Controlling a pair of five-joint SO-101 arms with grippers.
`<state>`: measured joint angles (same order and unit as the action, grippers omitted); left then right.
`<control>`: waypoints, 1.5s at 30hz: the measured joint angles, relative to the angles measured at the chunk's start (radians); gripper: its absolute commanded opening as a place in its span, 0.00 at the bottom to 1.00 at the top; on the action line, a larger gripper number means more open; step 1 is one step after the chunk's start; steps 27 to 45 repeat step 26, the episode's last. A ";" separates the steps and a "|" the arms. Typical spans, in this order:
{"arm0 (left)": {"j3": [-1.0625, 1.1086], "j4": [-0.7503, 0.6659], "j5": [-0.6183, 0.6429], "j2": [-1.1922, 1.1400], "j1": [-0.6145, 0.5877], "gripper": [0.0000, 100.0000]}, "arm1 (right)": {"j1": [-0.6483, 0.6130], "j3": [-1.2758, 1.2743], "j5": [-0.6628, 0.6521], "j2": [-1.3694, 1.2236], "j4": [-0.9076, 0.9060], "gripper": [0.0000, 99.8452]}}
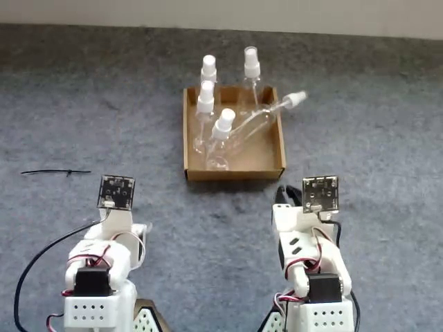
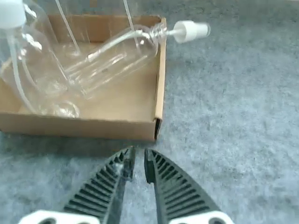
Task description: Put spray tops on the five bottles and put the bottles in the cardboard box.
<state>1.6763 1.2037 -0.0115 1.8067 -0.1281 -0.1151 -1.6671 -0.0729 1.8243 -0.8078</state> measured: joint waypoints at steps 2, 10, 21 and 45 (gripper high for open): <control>0.000 0.110 0.000 0.000 0.000 0.18 | -0.002 0.000 0.000 0.000 -0.083 0.00; 0.000 0.143 0.000 0.002 0.000 0.18 | 0.002 0.000 0.000 0.000 -0.410 0.00; 0.000 0.143 0.000 0.002 0.000 0.18 | 0.002 0.000 0.000 0.000 -0.436 0.00; 0.000 0.143 0.000 0.002 0.000 0.18 | 0.002 0.000 0.000 0.000 -0.436 0.00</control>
